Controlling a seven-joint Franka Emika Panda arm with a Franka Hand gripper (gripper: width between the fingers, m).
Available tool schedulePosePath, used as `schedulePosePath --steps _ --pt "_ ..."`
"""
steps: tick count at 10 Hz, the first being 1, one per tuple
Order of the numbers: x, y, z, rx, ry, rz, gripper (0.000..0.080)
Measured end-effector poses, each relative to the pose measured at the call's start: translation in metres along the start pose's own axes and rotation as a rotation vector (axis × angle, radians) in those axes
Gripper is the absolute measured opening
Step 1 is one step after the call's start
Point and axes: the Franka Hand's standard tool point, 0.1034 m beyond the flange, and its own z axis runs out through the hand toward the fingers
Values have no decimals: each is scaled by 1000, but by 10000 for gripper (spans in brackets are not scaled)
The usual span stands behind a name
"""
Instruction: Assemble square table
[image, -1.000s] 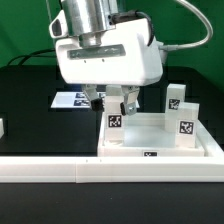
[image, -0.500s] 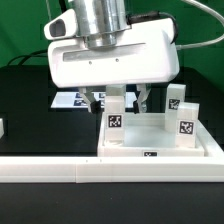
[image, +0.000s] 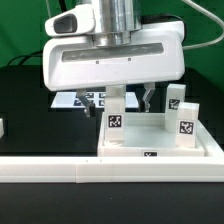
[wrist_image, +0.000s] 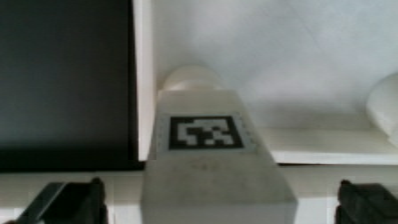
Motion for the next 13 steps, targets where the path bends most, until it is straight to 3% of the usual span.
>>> schedulePosePath --steps 3,4,5,6,10,13 --pt "0 5 0 0 1 -15 603" --pt "0 5 0 -1 1 -15 428" --pt "0 5 0 -1 1 -15 428" --pt "0 5 0 -1 1 -15 288" --pt "0 5 0 0 1 7 289" --pt "-1 6 1 22 39 375 290"
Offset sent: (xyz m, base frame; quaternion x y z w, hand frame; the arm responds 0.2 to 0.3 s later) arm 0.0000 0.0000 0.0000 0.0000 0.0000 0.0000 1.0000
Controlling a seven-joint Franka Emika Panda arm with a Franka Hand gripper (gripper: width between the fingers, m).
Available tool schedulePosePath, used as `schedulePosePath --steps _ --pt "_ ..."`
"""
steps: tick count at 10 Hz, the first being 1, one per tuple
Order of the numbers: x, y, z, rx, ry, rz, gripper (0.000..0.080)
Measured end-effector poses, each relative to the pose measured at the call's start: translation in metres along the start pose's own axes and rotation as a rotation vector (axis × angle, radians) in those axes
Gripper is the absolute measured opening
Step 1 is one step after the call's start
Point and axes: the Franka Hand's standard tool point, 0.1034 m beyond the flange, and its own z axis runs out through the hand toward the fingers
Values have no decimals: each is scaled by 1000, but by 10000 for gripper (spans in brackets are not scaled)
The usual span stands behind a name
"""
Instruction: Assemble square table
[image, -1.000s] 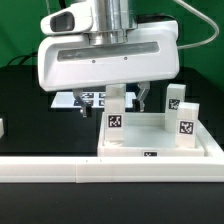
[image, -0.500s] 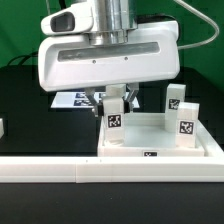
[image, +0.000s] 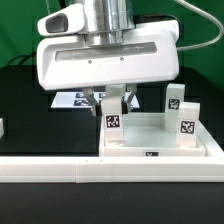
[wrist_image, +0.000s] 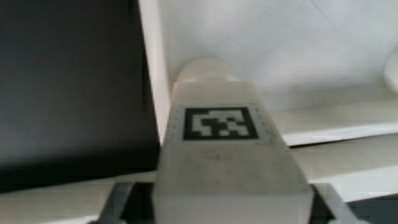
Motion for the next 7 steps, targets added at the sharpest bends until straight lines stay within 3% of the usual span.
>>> schedulePosePath --steps 5,7 --pt "-1 3 1 10 43 566 290" --pt "-3 1 1 -1 62 791 291"
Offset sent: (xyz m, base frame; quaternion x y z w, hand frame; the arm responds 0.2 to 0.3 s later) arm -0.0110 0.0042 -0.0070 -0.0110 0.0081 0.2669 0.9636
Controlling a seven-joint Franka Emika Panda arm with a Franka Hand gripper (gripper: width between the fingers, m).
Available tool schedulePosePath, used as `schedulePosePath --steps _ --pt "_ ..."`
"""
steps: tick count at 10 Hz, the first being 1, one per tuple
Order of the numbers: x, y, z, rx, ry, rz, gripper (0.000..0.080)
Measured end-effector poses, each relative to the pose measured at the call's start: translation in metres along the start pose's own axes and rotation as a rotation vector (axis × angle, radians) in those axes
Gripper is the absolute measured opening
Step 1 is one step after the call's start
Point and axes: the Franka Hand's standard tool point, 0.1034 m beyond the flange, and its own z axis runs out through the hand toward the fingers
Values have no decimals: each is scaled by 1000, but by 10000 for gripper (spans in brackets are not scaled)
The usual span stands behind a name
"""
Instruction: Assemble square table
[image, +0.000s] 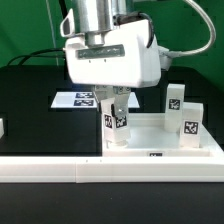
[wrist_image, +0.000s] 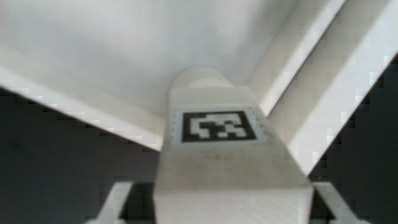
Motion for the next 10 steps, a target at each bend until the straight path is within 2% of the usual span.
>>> schedulePosePath --steps 3,6,7,8,9,10 --pt "2 2 0 15 -9 265 291" --pt "1 2 1 16 -14 278 297" --pt "2 -2 -1 16 -19 123 512" --pt "6 -3 0 24 -20 26 512" --pt "7 -1 1 17 -29 -113 620" --pt "6 0 1 9 -47 -218 640"
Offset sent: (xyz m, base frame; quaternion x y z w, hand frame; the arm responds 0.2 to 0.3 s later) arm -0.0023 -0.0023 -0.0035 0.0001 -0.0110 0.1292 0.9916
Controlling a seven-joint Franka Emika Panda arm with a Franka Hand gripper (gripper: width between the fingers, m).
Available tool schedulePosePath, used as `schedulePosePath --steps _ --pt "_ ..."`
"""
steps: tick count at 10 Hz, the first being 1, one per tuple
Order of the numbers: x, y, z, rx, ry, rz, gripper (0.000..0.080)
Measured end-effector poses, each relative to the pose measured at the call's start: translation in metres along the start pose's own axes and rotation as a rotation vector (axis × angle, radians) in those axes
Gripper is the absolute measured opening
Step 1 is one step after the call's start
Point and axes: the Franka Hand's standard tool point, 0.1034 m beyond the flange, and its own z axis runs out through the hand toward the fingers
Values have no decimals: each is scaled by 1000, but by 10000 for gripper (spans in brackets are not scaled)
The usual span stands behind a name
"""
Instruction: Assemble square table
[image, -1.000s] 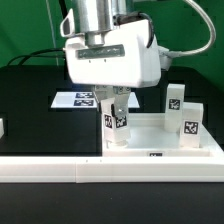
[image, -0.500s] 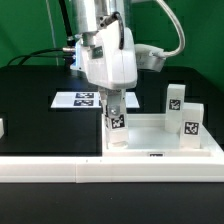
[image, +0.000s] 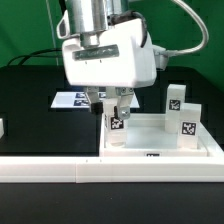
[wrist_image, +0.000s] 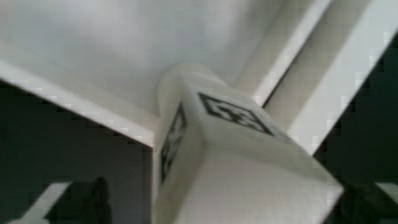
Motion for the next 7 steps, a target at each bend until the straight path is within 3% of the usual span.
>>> schedulePosePath --steps 5,7 --pt "-2 2 1 -11 -16 -366 649" --pt "-8 -2 3 -38 -22 -660 649"
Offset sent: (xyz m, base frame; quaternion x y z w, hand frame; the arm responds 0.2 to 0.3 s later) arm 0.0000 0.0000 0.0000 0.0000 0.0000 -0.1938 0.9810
